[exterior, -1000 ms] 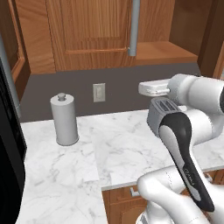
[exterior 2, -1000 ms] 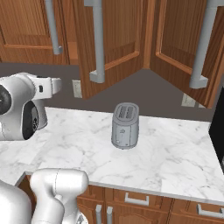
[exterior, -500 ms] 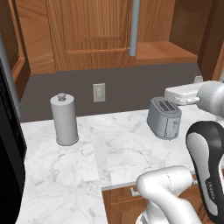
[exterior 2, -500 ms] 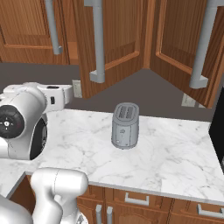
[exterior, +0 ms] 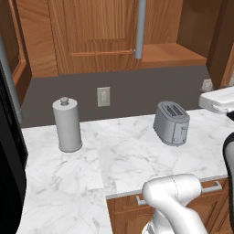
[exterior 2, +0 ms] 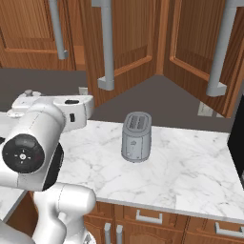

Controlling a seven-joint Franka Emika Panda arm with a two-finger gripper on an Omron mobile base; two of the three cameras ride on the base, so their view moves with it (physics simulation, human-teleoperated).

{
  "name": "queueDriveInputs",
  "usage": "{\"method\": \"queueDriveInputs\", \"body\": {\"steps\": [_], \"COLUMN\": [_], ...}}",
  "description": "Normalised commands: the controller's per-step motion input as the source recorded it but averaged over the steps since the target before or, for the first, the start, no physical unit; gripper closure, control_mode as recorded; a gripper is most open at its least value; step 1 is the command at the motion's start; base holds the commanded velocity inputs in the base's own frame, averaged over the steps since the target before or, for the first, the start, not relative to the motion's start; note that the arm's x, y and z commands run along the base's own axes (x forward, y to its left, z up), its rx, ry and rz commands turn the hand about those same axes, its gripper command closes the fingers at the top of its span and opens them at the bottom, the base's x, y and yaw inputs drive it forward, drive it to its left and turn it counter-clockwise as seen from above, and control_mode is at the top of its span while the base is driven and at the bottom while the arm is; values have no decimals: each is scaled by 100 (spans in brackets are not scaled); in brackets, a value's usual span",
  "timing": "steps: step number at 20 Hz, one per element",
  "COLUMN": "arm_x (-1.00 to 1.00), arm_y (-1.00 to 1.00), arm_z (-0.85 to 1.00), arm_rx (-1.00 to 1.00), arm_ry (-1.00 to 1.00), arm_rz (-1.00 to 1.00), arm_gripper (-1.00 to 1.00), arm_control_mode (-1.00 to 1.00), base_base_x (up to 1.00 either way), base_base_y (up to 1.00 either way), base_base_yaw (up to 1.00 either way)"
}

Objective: Close all open cabinet doors.

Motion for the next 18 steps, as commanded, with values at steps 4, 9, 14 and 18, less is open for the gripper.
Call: {"method": "queueDriveInputs", "body": {"steps": [4,9,14,18], "arm_x": [-2,0,0,1], "arm_y": [-42,-49,-59,-50], "arm_z": [0,-2,-8,-6], "arm_rx": [0,0,2,2], "arm_ry": [-4,-9,-12,-9], "arm_rz": [1,5,12,14], "arm_gripper": [-100,-100,-100,-100], "arm_control_mode": [-100,-100,-100,-100], "base_base_x": [0,0,0,0], "base_base_y": [0,0,0,0], "base_base_yaw": [0,0,0,0]}}
